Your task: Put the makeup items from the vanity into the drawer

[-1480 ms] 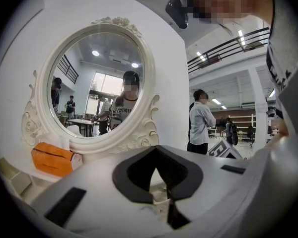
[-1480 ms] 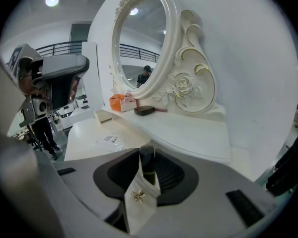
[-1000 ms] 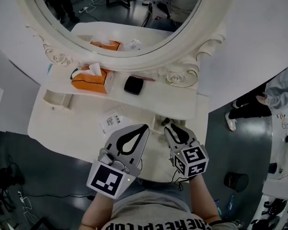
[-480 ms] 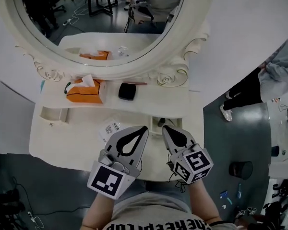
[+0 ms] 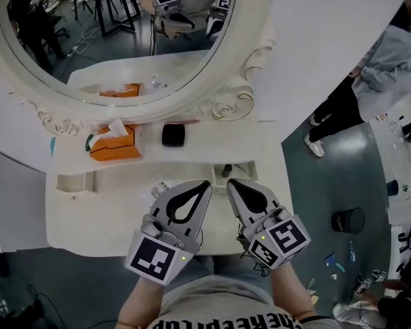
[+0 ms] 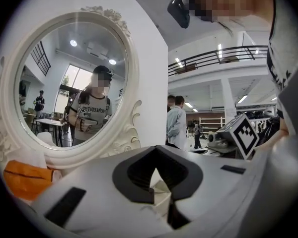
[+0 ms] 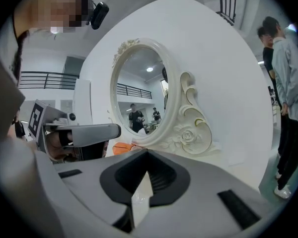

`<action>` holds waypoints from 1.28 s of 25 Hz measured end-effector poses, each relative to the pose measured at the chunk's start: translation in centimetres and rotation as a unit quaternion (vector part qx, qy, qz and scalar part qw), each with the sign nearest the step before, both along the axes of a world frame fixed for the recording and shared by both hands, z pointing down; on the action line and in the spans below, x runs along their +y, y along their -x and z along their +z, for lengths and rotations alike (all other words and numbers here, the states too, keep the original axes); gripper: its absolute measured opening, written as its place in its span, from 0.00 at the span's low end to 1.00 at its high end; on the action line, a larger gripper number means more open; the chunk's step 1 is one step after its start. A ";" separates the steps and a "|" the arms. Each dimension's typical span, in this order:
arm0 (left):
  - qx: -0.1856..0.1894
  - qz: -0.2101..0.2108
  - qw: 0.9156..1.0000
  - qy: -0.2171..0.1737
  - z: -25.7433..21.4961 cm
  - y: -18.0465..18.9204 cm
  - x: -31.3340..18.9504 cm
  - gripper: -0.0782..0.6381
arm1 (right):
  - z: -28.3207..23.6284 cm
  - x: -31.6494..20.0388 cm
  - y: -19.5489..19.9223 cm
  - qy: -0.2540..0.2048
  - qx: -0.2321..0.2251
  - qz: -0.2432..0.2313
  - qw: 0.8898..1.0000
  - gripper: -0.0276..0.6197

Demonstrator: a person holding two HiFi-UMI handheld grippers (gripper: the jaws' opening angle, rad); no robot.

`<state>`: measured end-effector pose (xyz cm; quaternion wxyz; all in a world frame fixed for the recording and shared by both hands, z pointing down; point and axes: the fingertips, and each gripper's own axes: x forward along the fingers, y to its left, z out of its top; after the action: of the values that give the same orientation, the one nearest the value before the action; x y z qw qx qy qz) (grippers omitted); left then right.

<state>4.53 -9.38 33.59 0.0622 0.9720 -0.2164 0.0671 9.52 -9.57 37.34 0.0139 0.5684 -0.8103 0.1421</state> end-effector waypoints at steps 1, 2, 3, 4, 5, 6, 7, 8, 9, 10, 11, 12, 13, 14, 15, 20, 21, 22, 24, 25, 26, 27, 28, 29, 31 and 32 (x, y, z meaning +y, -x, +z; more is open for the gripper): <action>0.000 0.006 1.000 0.000 -0.1 0.0 0.1 0.12 | -0.3 0.2 0.1 -0.003 0.000 0.005 1.000 0.06; 0.001 0.012 1.000 -0.001 -0.1 0.0 0.2 0.12 | -0.6 0.3 0.2 -0.007 -0.001 0.009 1.000 0.06; 0.002 0.018 1.000 -0.002 -0.2 0.0 0.3 0.12 | -0.9 0.5 0.3 -0.010 -0.001 0.013 1.000 0.06; 0.002 0.024 1.000 -0.002 -0.2 0.0 0.3 0.12 | -1.1 0.6 0.4 -0.013 -0.002 0.017 1.000 0.06; 0.002 0.029 1.000 -0.003 -0.3 0.0 0.4 0.12 | -1.4 0.7 0.5 -0.017 -0.002 0.021 1.000 0.06; 0.003 0.034 0.999 -0.003 -0.3 0.0 0.5 0.12 | -1.7 0.9 0.5 -0.020 -0.002 0.025 0.999 0.06; 0.003 0.039 0.999 -0.003 -0.3 0.0 0.6 0.12 | -1.9 1.0 0.6 -0.024 -0.002 0.028 0.999 0.06; 0.003 0.045 0.999 -0.003 -0.4 0.0 0.7 0.12 | -2.2 1.1 0.7 -0.027 -0.002 0.031 0.999 0.06; 0.003 0.049 0.999 -0.004 -0.4 0.0 0.8 0.12 | -2.5 1.3 0.8 -0.031 -0.002 0.034 0.999 0.06; 0.003 0.054 0.999 -0.004 -0.5 0.0 0.8 0.12 | -2.8 1.4 0.9 -0.034 -0.001 0.036 0.999 0.06; 0.004 0.058 0.998 -0.004 -0.5 0.0 0.9 0.12 | -3.1 1.6 1.0 -0.037 -0.001 0.039 0.999 0.06; 0.004 0.063 0.998 -0.005 -0.6 0.0 1.0 0.12 | -3.4 1.7 1.1 -0.040 0.001 0.042 0.998 0.06; 0.004 0.068 0.998 -0.005 -0.6 -0.1 1.1 0.12 | -3.7 1.8 1.2 -0.043 0.002 0.045 0.998 0.06; 0.004 0.073 0.997 -0.005 -0.7 -0.1 1.2 0.12 | -3.9 2.0 1.3 -0.046 0.003 0.048 0.998 0.06; 0.005 0.078 0.997 -0.006 -0.7 -0.1 1.3 0.12 | -4.1 2.1 1.4 -0.049 0.004 0.052 0.997 0.06; 0.005 0.099 0.995 -0.009 -0.8 -0.1 1.8 0.12 | -4.9 2.9 1.7 -0.060 0.008 0.069 0.996 0.06; 0.006 0.103 0.995 -0.009 -0.8 -0.1 1.9 0.12 | -5.0 3.0 1.8 -0.062 0.009 0.072 0.995 0.06; 0.006 0.107 0.994 -0.009 -0.9 -0.1 2.0 0.12 | -5.1 3.2 1.8 -0.064 0.009 0.075 0.995 0.06; 0.006 0.115 0.993 -0.010 -0.9 -0.1 2.3 0.12 | -5.2 3.4 2.0 -0.067 0.011 0.082 0.994 0.06; 0.007 0.119 0.993 -0.011 -0.9 -0.1 2.4 0.12 | -5.3 3.6 2.1 -0.068 0.011 0.085 0.994 0.06; 0.007 0.122 0.992 -0.011 -1.0 -0.1 2.5 0.12 | -5.3 3.7 2.1 -0.069 0.012 0.088 0.994 0.06; 0.008 0.125 0.992 -0.012 -1.0 0.0 2.6 0.12 | -5.4 3.8 2.2 -0.069 0.012 0.091 0.993 0.06; 0.009 0.127 0.992 -0.012 -1.0 0.0 2.7 0.12 | -5.4 3.9 2.2 -0.069 0.013 0.094 0.993 0.06; 0.009 0.130 0.991 -0.012 -1.1 0.1 2.8 0.12 | -5.4 4.0 2.3 -0.070 0.014 0.096 0.993 0.06; 0.010 0.133 0.991 -0.013 -1.1 0.2 3.0 0.12 | -5.5 4.3 2.5 -0.070 0.016 0.100 0.992 0.06; 0.010 0.135 0.991 -0.014 -1.1 0.4 3.1 0.12 | -5.5 4.4 2.6 -0.071 0.017 0.101 0.992 0.06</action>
<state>4.18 -6.32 32.44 0.0415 0.9937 -0.0836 0.0624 6.93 -5.21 31.83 -0.0272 0.6489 -0.7567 0.0752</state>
